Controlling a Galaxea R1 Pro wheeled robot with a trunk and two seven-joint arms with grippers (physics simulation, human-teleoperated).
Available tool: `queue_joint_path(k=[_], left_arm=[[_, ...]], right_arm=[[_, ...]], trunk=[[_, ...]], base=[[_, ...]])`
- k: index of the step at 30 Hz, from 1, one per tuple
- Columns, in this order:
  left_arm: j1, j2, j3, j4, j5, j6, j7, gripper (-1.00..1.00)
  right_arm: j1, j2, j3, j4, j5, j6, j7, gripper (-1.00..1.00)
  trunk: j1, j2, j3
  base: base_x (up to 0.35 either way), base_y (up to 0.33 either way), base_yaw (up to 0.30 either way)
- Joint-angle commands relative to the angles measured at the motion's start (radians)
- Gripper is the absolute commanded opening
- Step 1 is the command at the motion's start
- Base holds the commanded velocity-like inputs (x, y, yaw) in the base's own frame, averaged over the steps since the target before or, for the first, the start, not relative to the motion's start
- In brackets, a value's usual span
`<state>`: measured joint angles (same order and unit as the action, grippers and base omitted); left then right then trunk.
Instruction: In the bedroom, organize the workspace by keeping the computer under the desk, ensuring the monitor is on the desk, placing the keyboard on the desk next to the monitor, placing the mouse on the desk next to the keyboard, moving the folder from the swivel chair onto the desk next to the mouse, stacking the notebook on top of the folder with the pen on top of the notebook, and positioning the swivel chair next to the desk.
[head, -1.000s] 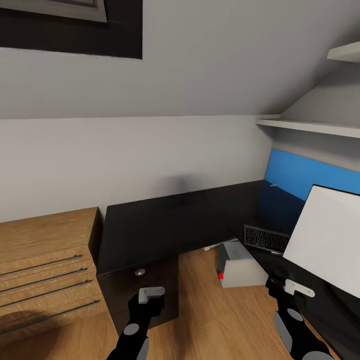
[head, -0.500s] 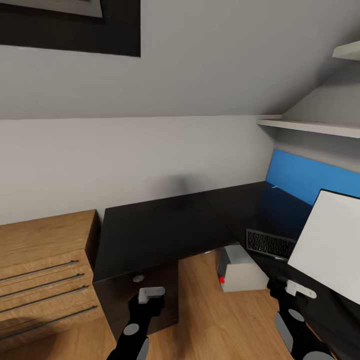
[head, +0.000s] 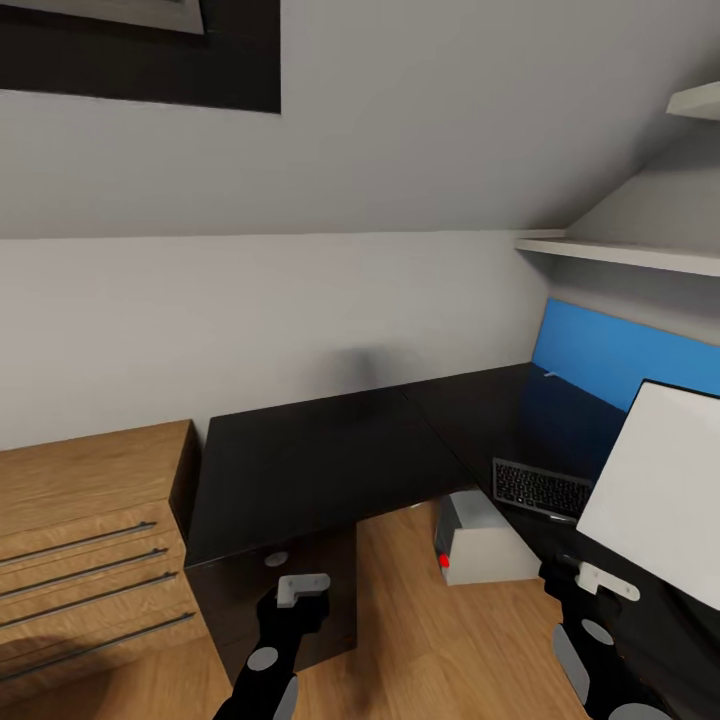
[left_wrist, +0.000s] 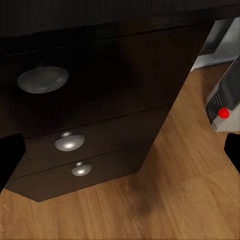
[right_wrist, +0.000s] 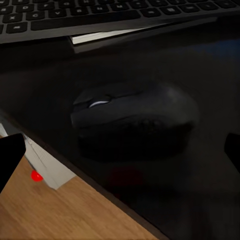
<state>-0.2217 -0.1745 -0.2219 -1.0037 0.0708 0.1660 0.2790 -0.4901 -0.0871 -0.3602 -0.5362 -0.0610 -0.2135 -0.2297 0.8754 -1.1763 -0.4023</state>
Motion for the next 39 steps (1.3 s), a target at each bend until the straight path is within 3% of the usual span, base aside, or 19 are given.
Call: queue_joint_path(k=[1, 39], left_arm=[[-0.001, 0.0, -0.002, -0.001, 0.007, 0.004, 0.006, 1.0], [0.0, 0.0, -0.001, -0.001, 0.007, 0.004, 0.006, 1.0]], right_arm=[[-0.001, 0.0, 0.0, 0.001, -0.006, -0.005, 0.0, 1.0], [-0.001, -0.002, -0.001, 0.001, -0.006, -0.004, 0.0, 1.0]], trunk=[[0.0, -0.001, -0.001], [0.0, -0.001, -0.001]], base=[[0.03, -0.033, 0.0], [0.025, -0.02, 0.0]])
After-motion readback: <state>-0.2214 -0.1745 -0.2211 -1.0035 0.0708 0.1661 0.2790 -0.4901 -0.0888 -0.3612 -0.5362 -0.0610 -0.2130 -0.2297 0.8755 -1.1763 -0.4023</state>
